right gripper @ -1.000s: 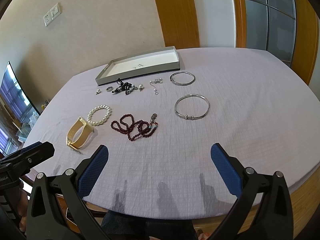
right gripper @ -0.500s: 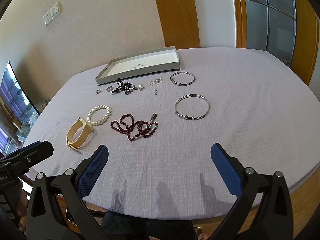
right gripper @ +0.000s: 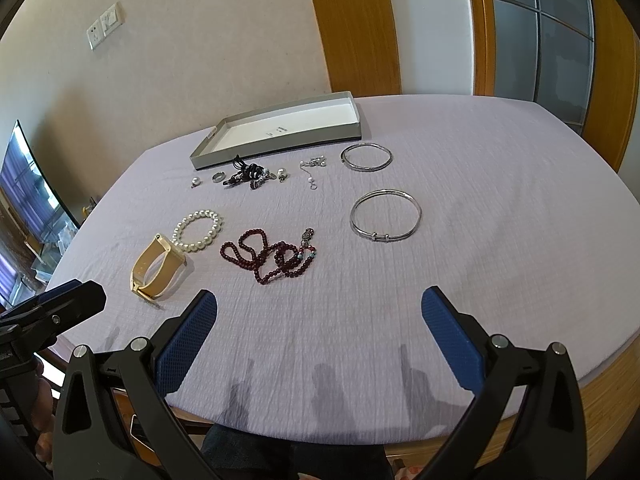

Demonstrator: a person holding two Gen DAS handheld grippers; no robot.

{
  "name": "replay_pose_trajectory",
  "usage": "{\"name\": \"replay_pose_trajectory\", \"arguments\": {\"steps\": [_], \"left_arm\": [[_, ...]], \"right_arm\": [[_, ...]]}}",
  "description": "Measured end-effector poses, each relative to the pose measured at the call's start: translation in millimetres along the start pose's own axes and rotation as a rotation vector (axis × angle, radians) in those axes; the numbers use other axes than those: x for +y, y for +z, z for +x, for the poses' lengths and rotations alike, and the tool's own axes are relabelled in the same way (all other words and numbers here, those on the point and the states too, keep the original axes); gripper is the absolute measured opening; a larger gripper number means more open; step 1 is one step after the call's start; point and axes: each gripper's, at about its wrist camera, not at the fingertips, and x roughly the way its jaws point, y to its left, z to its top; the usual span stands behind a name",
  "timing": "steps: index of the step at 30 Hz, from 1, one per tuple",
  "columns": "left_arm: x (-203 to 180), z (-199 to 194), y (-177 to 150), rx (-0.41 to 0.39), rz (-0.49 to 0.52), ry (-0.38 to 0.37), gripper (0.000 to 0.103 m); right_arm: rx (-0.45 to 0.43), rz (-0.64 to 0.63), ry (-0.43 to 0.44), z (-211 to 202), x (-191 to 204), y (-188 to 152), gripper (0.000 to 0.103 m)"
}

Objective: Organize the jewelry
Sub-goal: 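Move left tool to the pearl stud earring while right tool straddles the silver bangle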

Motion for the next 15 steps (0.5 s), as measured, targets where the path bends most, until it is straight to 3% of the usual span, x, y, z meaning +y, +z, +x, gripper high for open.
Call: {"name": "replay_pose_trajectory", "arguments": {"steps": [8, 15], "left_arm": [[14.5, 15.4, 24.1, -0.006, 0.007, 0.056, 0.101], [44.2, 51.5, 79.5, -0.017, 0.031, 0.193, 0.101]], "right_arm": [[0.017, -0.007, -0.019, 27.4, -6.3, 18.6, 0.102], [0.037, -0.019, -0.071, 77.5, -20.8, 64.3, 0.102]]}}
